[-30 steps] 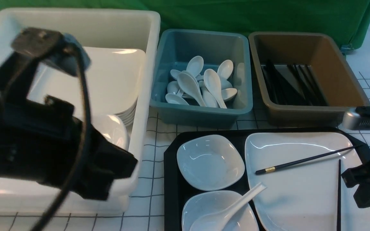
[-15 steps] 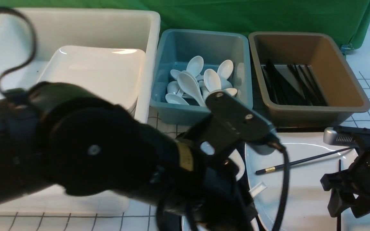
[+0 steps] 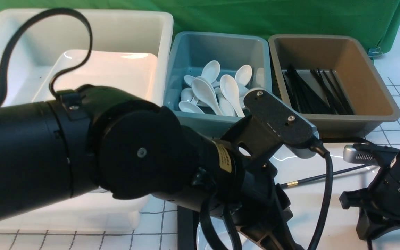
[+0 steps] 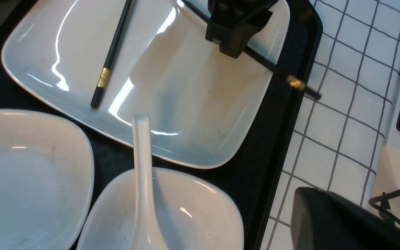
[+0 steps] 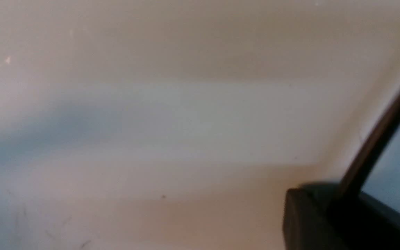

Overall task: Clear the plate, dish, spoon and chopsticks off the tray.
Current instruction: Use the right arm to grab a chopstick from the plate, then use the right arm to put a chopstick into the small storage box on the right

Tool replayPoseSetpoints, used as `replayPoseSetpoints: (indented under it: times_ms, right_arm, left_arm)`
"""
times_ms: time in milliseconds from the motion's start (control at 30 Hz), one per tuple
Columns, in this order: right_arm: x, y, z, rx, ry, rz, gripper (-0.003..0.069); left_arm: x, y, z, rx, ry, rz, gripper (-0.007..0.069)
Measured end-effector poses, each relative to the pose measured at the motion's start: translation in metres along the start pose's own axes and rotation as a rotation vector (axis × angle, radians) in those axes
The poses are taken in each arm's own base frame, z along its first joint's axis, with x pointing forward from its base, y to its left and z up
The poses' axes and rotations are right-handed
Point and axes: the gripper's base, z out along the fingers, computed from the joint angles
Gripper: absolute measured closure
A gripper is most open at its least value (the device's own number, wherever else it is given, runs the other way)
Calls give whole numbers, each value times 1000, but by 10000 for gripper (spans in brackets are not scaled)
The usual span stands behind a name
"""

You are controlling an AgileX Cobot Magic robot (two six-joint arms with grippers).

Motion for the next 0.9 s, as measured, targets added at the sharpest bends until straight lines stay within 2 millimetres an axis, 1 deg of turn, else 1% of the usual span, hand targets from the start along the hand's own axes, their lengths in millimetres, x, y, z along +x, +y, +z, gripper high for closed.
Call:
replayPoseSetpoints:
  times_ms: [33,67,200,267,367,467,500,533,567,600,633,733,800,833,867,900]
  right_arm:
    - [0,0,0,0,2,0,575]
    - [1,0,0,-1,11,1,608]
    - [5,0,-1,-2,53,1,611]
    - [9,1,-6,-4,67,-1,611]
    - [17,2,-22,-10,43,-26,611]
    - [30,5,-49,-18,-31,-54,611]
    - [30,5,-49,-18,-29,-54,611]
    - [38,7,-62,-28,-71,-72,611]
    - [42,8,-70,-35,-96,-88,611]
    - [44,8,-73,-36,-108,-93,611]
    - [48,10,-84,-44,-144,-111,611]
    - [42,14,-110,-50,-253,-151,611]
    - [28,18,-131,-48,-369,-182,611]
    - [23,19,-138,-47,-411,-188,611]
    - [12,21,-149,-45,-482,-197,611]
    - [4,22,-156,-44,-521,-200,611]
  left_arm:
    - [0,0,0,0,0,0,627]
    - [0,0,0,0,0,0,627]
    - [0,0,0,0,0,0,627]
    - [0,0,0,0,-1,0,627]
    - [-1,0,0,-2,-8,0,627]
    - [-3,1,0,-9,-27,-4,627]
    - [-3,1,0,-10,-33,-5,627]
    - [-6,2,0,-19,-62,-7,627]
    - [-8,3,0,-27,-86,-8,627]
    - [-9,3,0,-29,-92,-8,627]
    - [-14,4,-1,-48,-148,-6,627]
    - [-26,9,-4,-97,-287,-4,627]
    - [-36,12,-8,-129,-406,-27,627]
    - [-38,13,-9,-137,-434,-34,627]
    - [-41,17,-11,-152,-476,-46,627]
    - [-44,21,-13,-165,-507,-61,627]
